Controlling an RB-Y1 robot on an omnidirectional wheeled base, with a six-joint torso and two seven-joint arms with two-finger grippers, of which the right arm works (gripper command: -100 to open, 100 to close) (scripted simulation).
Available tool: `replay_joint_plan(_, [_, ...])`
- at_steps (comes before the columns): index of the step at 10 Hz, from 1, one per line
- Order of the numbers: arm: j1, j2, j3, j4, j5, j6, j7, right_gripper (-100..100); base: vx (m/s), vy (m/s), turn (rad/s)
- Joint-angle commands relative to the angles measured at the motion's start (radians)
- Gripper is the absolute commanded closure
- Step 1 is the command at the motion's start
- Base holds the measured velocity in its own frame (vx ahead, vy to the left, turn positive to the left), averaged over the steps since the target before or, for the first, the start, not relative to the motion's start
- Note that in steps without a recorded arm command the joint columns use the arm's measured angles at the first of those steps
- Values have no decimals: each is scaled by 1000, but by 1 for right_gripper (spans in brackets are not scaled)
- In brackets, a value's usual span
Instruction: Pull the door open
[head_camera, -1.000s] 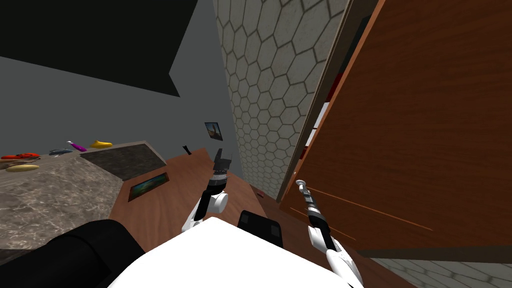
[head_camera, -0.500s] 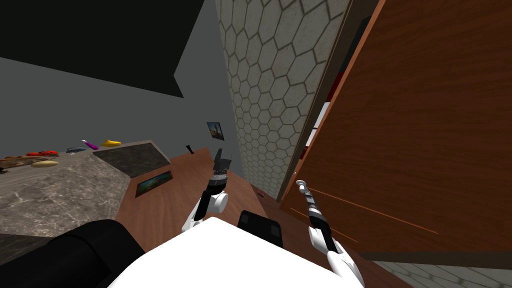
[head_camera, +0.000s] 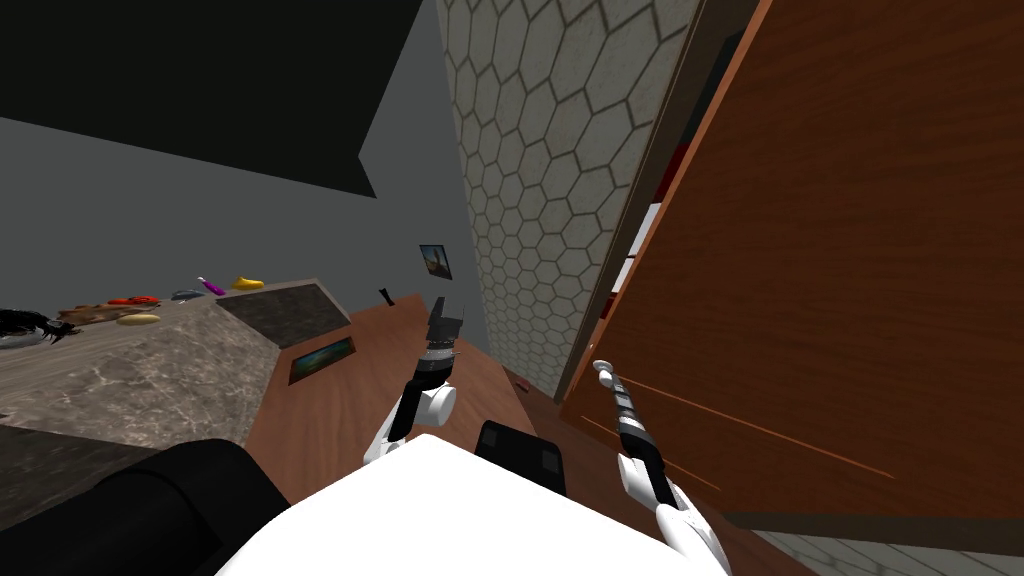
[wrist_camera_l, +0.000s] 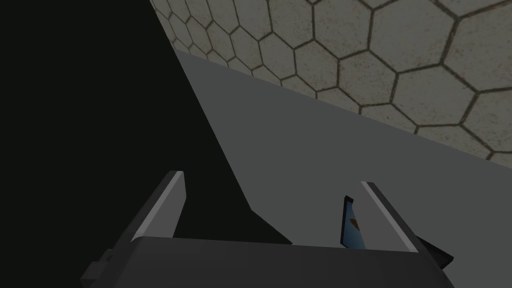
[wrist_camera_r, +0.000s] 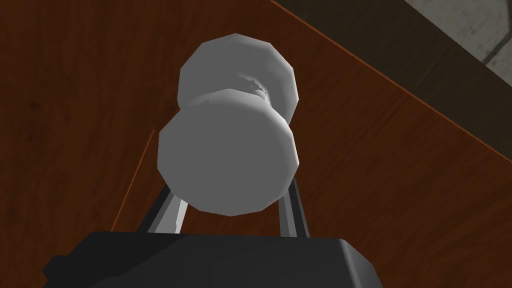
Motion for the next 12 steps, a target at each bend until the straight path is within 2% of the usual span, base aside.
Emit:
replay_joint_plan(1, [-1,12,15,4,-13,2,-50,100,-45,-29,74])
replay_joint_plan(3, [1,11,18,0,-24,4,-100,100,-30,-22,52])
replay_joint_plan(5, [1,11,18,0,-24,4,-109,100,-12,-4,15])
replay_joint_plan(9, [9,9,30,-10,-59,8,-226,100,-30,-18,61])
replay_joint_plan(10, [9,9,30,-10,-59,8,-234,100,-29,-14,23])
replay_joint_plan(11, [12,8,33,-14,-71,9,-272,100,-26,-16,30])
replay_joint_plan(12, [12,8,33,-14,-71,9,-275,100,-24,-13,40])
